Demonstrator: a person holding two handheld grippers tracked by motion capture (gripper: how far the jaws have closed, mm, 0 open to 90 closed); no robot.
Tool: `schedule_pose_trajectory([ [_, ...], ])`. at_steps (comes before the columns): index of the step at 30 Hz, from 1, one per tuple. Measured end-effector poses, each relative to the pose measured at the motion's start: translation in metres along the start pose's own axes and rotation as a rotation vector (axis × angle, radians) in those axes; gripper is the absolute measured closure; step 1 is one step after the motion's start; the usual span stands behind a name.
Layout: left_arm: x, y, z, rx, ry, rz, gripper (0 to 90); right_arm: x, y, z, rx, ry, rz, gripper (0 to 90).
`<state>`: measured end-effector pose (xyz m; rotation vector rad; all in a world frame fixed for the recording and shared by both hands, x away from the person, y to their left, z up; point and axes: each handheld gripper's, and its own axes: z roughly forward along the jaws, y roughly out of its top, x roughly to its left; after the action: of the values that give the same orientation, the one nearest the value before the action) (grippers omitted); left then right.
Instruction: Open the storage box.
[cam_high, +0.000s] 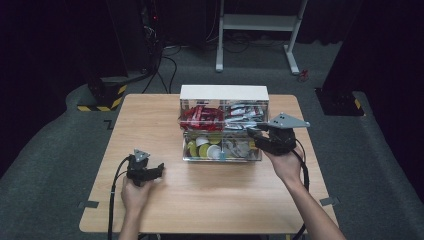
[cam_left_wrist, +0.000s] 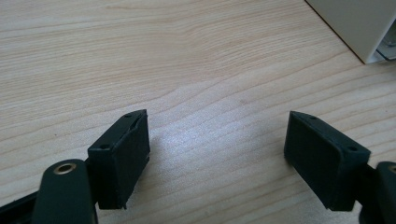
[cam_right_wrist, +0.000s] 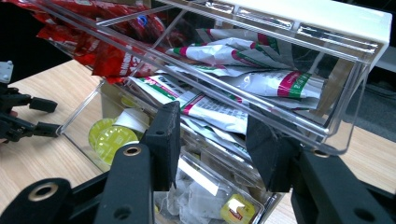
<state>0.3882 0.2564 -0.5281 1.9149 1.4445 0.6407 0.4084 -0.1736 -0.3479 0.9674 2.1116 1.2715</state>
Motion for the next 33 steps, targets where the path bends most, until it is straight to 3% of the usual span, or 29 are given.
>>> schedule_pose_trajectory([
  [11, -0.001, 0.000, 0.000, -0.003, -0.007, 0.009, 23.3, -0.013, 0.006, 0.004, -0.018, -0.021, 0.044, 55.6],
  [33, -0.002, 0.000, 0.000, -0.003, -0.007, 0.005, 23.6, -0.019, 0.024, 0.007, -0.081, -0.019, 0.052, 55.7],
])
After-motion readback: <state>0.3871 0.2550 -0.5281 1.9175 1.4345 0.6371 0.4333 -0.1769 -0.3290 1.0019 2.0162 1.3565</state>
